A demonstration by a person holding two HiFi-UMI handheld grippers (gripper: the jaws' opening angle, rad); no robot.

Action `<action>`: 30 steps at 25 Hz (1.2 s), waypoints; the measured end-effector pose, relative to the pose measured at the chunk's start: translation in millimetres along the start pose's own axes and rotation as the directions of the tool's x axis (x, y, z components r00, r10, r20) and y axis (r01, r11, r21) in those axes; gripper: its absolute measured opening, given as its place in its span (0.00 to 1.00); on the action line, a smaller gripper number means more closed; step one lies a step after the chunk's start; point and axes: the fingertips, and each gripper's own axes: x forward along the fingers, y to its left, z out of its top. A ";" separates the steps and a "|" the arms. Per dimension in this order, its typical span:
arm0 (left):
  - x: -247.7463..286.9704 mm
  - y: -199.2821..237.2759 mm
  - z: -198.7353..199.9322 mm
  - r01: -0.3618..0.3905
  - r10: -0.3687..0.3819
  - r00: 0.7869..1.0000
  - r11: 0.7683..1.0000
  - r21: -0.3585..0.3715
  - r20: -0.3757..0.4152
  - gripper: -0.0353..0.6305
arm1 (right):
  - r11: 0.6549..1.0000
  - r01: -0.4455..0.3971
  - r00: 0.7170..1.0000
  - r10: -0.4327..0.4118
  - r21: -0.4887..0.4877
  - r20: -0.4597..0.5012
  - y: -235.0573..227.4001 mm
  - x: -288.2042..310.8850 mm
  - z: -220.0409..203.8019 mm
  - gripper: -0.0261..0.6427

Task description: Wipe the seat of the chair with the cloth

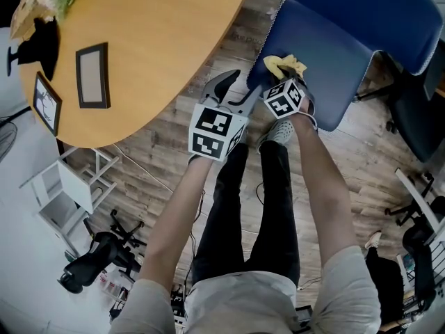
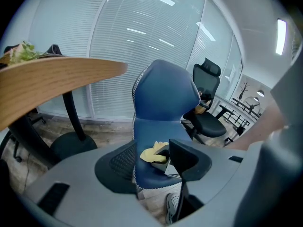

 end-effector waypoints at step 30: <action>-47.9 -2.9 -15.9 0.050 -0.049 0.999 0.997 0.066 -0.017 0.40 | 0.994 -0.087 0.995 0.089 0.064 -0.038 83.9 -44.3 -32.7 0.15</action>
